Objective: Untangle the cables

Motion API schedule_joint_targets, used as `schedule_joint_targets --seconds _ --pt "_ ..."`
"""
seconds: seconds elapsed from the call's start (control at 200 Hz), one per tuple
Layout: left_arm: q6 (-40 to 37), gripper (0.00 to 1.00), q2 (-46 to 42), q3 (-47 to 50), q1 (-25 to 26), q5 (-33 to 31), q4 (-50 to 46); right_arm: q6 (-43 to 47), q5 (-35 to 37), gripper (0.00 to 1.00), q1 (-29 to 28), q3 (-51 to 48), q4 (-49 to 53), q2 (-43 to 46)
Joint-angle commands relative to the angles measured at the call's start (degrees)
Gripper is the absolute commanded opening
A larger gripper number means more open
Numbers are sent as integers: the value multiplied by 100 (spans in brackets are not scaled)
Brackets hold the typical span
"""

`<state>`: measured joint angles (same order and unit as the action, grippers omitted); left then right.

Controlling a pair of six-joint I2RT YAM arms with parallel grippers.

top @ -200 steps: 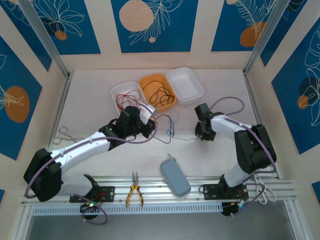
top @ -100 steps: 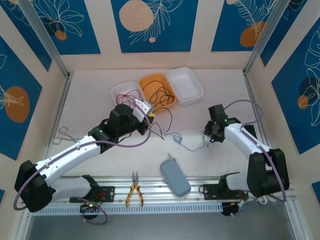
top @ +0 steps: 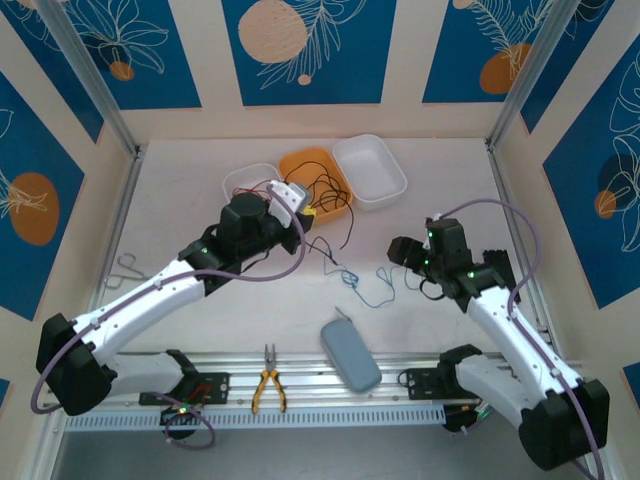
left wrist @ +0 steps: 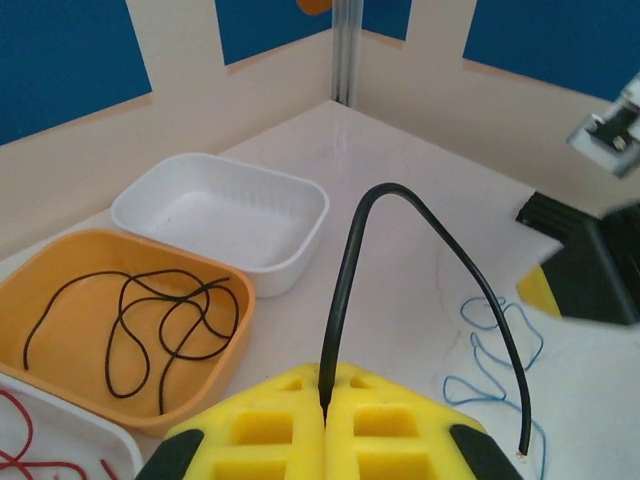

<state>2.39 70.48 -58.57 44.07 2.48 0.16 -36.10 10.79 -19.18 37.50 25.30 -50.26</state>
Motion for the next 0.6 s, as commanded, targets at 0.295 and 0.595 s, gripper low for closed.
schedule_joint_targets --seconds 0.295,0.595 --pt "1463 0 607 -1239 43 398 -308 416 -615 78 -1151 -982 -2555 -1073" --pt "1677 0 598 -1456 27 705 -210 -59 -605 64 -1309 -822 -3692 -2785"
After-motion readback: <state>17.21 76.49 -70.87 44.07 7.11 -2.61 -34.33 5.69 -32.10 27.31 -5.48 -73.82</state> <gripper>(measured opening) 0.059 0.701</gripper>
